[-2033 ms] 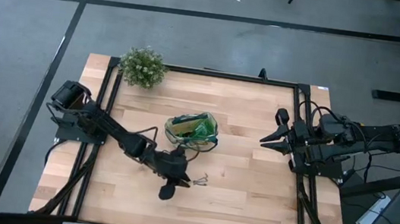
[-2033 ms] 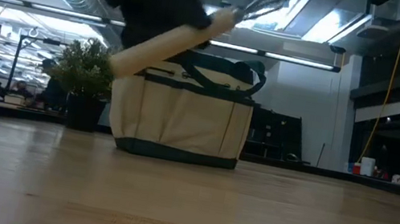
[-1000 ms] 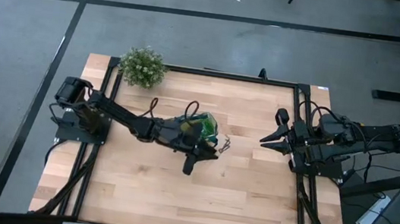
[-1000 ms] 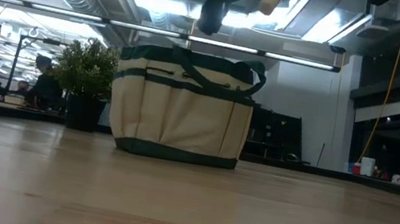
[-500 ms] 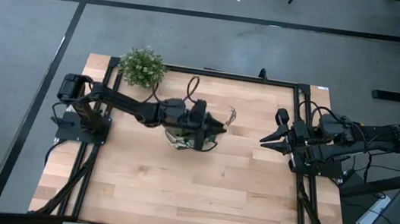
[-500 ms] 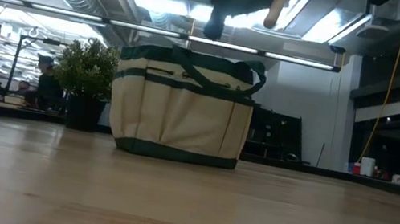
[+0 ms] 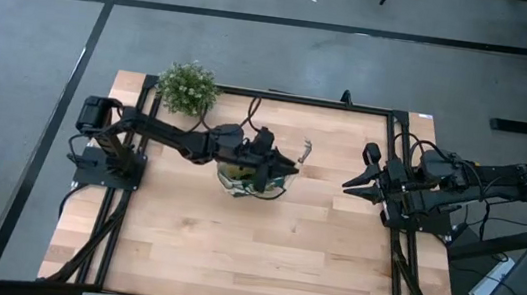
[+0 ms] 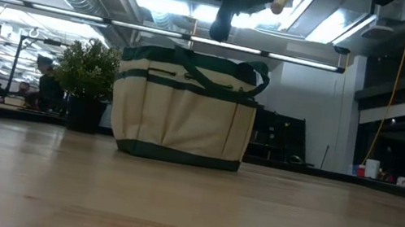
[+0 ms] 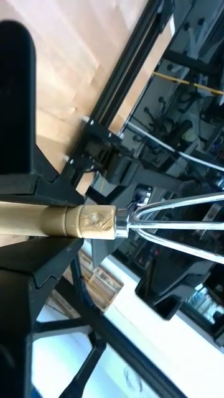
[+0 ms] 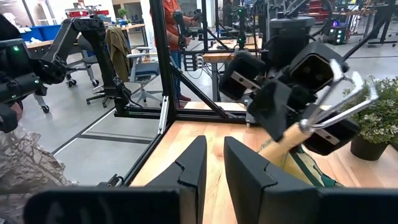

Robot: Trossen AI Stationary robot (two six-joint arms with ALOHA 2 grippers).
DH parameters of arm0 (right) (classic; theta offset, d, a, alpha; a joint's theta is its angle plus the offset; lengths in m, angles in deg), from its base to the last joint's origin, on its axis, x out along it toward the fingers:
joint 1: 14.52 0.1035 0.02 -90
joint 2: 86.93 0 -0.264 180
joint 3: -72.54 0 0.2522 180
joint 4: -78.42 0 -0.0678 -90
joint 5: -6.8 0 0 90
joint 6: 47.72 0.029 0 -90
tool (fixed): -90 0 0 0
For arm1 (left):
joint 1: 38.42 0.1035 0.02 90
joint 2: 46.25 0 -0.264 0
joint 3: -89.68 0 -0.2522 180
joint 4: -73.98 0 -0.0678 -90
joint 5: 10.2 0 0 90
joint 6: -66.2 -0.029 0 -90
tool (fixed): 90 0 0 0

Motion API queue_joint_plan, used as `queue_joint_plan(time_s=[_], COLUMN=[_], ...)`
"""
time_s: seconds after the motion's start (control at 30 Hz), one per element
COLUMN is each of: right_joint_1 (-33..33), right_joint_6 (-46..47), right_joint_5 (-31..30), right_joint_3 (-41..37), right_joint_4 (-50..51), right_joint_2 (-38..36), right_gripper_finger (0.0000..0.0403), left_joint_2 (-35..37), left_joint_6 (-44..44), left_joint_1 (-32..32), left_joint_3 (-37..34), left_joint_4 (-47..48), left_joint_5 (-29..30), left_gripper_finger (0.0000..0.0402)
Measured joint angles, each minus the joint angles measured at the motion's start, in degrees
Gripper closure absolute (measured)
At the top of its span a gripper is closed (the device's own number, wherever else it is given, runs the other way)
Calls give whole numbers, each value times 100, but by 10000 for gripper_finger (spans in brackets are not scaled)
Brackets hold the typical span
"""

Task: Pick & Place Garden tools in Gardening bag
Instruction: Put the hand rake into the gardening bag

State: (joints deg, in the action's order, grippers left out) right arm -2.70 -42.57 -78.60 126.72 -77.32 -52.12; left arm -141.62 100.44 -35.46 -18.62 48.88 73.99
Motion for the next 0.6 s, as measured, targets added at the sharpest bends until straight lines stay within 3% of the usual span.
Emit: queue_joint_plan(time_s=[0.6], right_joint_1=[2], right_joint_6=[0], right_joint_5=[0], right_joint_3=[0], right_joint_4=[0], right_joint_2=[0], right_gripper_finger=[343], left_joint_2=[0], left_joint_6=[-197], left_joint_1=[-701], left_joint_3=[0], left_joint_4=[3], left_joint_5=[735], left_gripper_finger=[337])
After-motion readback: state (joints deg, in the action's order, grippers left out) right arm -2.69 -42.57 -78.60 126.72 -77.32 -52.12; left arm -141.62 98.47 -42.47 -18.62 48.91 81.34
